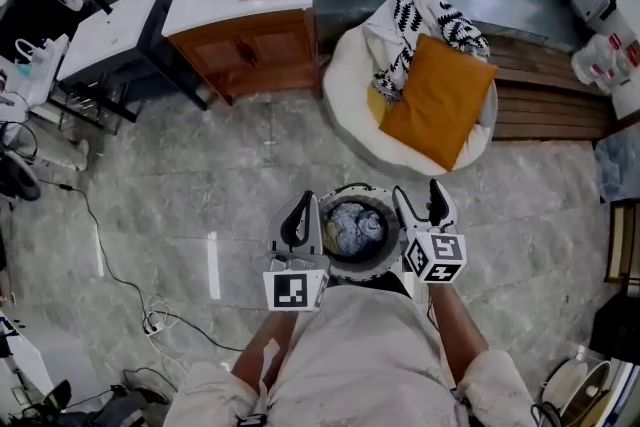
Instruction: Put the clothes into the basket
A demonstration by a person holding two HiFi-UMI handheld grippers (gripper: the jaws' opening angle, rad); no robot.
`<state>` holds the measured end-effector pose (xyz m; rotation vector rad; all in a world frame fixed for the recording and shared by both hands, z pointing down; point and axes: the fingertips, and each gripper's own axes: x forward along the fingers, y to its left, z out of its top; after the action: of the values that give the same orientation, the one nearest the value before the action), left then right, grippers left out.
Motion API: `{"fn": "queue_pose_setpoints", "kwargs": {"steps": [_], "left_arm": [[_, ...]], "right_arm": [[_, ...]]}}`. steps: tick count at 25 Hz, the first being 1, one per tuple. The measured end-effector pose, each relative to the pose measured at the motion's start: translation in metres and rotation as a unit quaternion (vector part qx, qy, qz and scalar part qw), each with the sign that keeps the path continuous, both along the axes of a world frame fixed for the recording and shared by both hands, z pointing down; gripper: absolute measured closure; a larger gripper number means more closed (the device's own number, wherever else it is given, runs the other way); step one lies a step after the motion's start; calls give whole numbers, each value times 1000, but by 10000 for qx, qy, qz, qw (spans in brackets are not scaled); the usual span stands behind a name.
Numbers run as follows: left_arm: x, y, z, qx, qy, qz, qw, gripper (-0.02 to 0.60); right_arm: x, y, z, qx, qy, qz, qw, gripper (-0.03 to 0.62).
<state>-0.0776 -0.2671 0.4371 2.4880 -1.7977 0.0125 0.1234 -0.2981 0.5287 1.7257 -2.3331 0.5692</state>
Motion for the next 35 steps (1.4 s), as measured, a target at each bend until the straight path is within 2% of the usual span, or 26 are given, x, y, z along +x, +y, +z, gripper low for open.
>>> {"fn": "queue_pose_setpoints", "kwargs": {"steps": [5,8,12,16,22,27,35], "left_arm": [[4,-13,-25,85,56,63,9999,577],[1,-20,-41,70,139,-13,9999,577],[-1,-28,-69,200,70,-114,9997,577],[-3,-31,-92,378,-89,-191,9991,577],[-1,-31,-106,532,-80,-219,9983,577],[0,-29,-108,568,-80,-220,9981,577],[2,-29,-113,632,-90,-215,9977,577]], "right_arm": [[0,-13,-95,1079,237,-57,9939,270],[0,-13,-136,1529,344,-73,9876,270],[3,-13,-181,1993,480,-24,9788,270],[2,-14,-203,2241,686,-41,9721,270],[-1,-14,-209,2312,817,-174,9693,271],[-5,-13,-210,2343,820,-201,9685,364],[-6,-10,-211,2414,752,-22,9675,591]]}}
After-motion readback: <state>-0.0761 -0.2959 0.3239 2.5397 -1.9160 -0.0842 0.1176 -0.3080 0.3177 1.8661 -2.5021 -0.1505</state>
